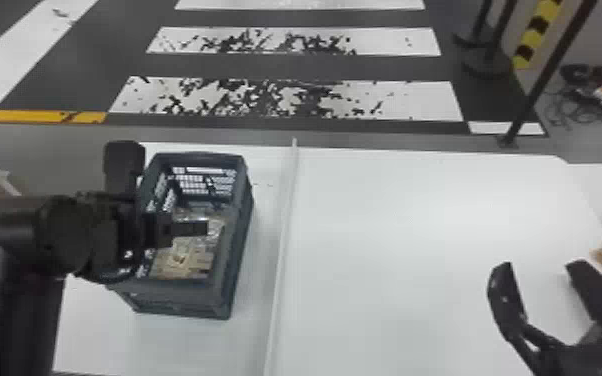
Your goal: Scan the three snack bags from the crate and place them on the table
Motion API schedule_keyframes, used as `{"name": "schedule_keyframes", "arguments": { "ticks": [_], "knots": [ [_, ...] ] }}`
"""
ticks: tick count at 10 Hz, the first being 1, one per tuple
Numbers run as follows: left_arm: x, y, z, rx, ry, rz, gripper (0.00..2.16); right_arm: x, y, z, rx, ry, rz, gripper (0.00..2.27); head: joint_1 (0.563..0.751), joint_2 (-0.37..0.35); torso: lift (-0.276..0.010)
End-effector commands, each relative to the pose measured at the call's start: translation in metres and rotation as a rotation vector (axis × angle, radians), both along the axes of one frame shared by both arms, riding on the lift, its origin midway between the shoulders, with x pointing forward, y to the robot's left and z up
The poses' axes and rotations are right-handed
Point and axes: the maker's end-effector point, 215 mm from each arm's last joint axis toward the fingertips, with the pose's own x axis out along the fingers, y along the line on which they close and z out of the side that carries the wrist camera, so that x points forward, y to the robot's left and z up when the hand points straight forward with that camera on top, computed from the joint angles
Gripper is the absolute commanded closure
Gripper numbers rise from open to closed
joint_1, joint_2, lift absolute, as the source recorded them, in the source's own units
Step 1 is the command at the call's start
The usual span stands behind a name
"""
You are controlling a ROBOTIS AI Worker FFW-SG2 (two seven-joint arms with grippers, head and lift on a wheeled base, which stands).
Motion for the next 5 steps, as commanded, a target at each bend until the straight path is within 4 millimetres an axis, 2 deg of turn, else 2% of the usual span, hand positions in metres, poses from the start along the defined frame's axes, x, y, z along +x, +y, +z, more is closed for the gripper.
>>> {"name": "schedule_keyframes", "arguments": {
  "ticks": [1, 5],
  "knots": [
    [0.004, 0.003, -0.003, 0.028, 0.04, -0.009, 0.33, -0.002, -0.003, 0.0, 0.007, -0.002, -0.007, 0.09, 0.695, 0.05, -0.037],
    [0.017, -0.001, -0.024, 0.021, 0.115, -0.025, 0.33, -0.006, -0.002, 0.003, 0.003, -0.016, -0.003, 0.09, 0.695, 0.049, -0.037]
  ]
}}
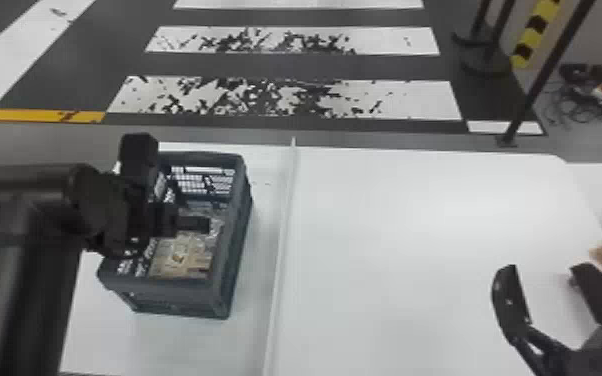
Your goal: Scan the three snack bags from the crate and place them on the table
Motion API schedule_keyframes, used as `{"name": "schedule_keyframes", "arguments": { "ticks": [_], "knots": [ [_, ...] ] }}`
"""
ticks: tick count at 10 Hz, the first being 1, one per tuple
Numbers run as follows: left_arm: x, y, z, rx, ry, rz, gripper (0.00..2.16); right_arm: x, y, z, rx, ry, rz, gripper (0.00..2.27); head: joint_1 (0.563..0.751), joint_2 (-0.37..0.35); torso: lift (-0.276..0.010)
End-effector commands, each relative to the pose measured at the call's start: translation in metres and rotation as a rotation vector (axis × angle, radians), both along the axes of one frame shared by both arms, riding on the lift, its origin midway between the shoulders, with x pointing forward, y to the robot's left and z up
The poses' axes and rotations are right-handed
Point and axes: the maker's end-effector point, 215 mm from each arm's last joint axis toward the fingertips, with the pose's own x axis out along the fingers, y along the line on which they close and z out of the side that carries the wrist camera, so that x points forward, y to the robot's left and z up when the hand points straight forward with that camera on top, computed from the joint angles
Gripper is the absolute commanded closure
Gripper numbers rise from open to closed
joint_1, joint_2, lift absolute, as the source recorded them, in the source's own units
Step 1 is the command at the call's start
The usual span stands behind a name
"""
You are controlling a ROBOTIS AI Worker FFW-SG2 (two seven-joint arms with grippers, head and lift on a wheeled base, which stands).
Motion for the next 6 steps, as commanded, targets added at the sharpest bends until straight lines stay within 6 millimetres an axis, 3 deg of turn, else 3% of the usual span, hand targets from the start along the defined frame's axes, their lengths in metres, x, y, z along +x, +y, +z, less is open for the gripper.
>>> {"name": "schedule_keyframes", "arguments": {
  "ticks": [1, 6],
  "knots": [
    [0.001, -0.005, -0.012, -0.001, 0.036, -0.013, 0.33, 0.0, 0.001, -0.001, 0.0, 0.001, 0.002, 0.09, 0.695, 0.046, -0.037],
    [0.008, -0.017, -0.043, -0.014, 0.043, -0.028, 0.32, 0.0, -0.001, -0.002, -0.009, -0.003, 0.003, 0.09, 0.695, 0.028, -0.037]
  ]
}}
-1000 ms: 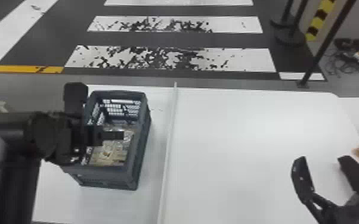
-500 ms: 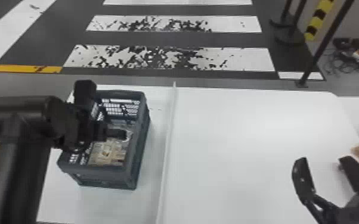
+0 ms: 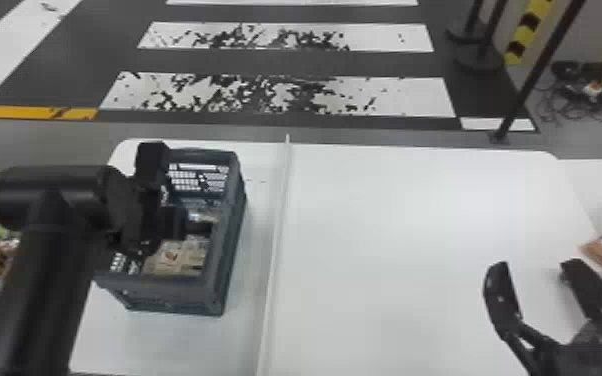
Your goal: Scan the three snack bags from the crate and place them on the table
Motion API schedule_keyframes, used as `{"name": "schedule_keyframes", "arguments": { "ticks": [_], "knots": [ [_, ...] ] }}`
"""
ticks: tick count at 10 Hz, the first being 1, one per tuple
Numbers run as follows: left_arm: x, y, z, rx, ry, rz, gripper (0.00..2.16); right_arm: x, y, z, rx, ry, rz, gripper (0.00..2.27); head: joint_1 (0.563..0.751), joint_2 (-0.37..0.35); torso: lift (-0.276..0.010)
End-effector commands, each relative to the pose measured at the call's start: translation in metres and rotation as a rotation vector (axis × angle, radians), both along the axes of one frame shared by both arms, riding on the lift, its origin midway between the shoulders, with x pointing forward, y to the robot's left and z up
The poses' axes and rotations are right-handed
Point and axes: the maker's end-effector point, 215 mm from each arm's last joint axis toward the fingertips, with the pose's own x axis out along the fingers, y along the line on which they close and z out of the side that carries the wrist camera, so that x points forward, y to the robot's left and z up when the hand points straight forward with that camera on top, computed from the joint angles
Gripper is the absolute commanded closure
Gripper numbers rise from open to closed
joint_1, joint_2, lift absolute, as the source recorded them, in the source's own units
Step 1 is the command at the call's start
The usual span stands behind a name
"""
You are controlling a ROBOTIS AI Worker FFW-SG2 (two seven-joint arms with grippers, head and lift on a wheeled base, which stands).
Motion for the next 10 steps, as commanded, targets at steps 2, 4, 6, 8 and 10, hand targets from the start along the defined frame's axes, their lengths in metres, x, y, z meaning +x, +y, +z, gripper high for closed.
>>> {"name": "schedule_keyframes", "arguments": {
  "ticks": [2, 4, 6, 8, 10],
  "knots": [
    [-0.001, -0.003, -0.019, 0.001, -0.011, -0.001, 0.32, -0.002, -0.002, 0.001, -0.004, -0.005, 0.0, 0.09, 0.695, 0.019, -0.037],
    [-0.005, 0.001, -0.028, 0.017, 0.002, -0.001, 0.32, -0.007, -0.005, 0.004, -0.007, -0.025, -0.007, 0.09, 0.695, 0.015, -0.037],
    [-0.005, 0.01, -0.036, 0.018, 0.008, 0.002, 0.49, -0.011, -0.007, 0.007, -0.009, -0.039, -0.011, 0.09, 0.695, 0.019, -0.037],
    [-0.006, 0.016, -0.039, 0.031, 0.007, 0.015, 1.85, -0.013, -0.007, 0.008, -0.01, -0.043, -0.013, 0.09, 0.695, 0.03, -0.037],
    [-0.004, 0.021, -0.027, 0.053, -0.04, 0.023, 1.94, -0.022, -0.008, 0.016, -0.012, -0.072, -0.02, 0.09, 0.695, 0.035, -0.037]
  ]
}}
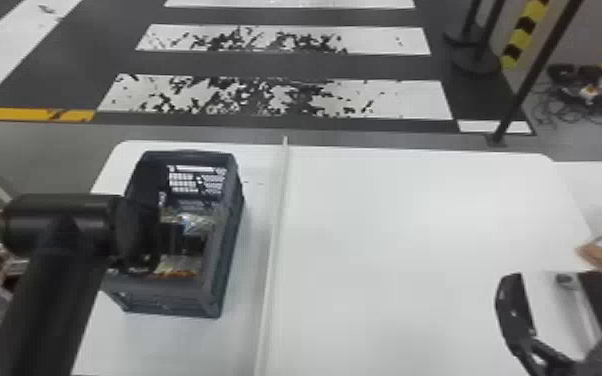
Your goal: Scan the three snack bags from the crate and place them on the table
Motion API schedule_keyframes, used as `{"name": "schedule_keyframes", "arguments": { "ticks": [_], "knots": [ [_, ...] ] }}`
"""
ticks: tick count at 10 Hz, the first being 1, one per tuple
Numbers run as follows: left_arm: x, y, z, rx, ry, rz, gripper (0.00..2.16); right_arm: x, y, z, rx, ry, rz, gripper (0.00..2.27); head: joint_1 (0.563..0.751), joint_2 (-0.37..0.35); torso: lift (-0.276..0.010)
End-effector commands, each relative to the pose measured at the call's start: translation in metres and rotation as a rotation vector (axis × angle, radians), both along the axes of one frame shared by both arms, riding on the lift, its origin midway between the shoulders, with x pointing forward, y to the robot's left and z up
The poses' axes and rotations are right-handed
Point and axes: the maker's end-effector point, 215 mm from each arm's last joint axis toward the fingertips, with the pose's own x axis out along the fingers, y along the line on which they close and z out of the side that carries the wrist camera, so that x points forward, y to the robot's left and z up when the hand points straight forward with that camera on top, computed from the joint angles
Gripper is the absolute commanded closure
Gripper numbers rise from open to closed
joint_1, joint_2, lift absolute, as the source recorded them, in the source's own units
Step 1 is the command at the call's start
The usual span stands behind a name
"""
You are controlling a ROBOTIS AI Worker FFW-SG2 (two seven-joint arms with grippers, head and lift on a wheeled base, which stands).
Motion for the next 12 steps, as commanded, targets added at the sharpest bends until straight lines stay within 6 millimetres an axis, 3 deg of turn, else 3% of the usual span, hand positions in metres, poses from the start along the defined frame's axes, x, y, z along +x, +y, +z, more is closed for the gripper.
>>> {"name": "schedule_keyframes", "arguments": {
  "ticks": [1, 4, 6, 10, 12],
  "knots": [
    [-0.001, 0.004, 0.008, 0.001, -0.027, 0.007, 1.96, -0.009, -0.001, 0.009, -0.003, -0.03, -0.008, 0.09, 0.695, 0.039, -0.037],
    [-0.003, 0.011, 0.024, 0.027, -0.133, 0.016, 1.97, -0.031, -0.008, 0.032, -0.015, -0.107, -0.028, 0.09, 0.695, 0.043, -0.037],
    [0.003, 0.018, 0.047, 0.074, -0.259, 0.033, 1.97, -0.041, -0.011, 0.044, -0.022, -0.15, -0.039, 0.09, 0.695, 0.051, -0.037],
    [0.0, 0.014, 0.067, 0.092, -0.334, 0.034, 1.97, -0.061, -0.014, 0.064, -0.039, -0.229, -0.053, 0.09, 0.695, 0.048, -0.037],
    [0.004, 0.015, 0.083, 0.123, -0.383, 0.039, 1.97, -0.066, -0.016, 0.063, -0.042, -0.232, -0.059, 0.09, 0.695, 0.044, -0.037]
  ]
}}
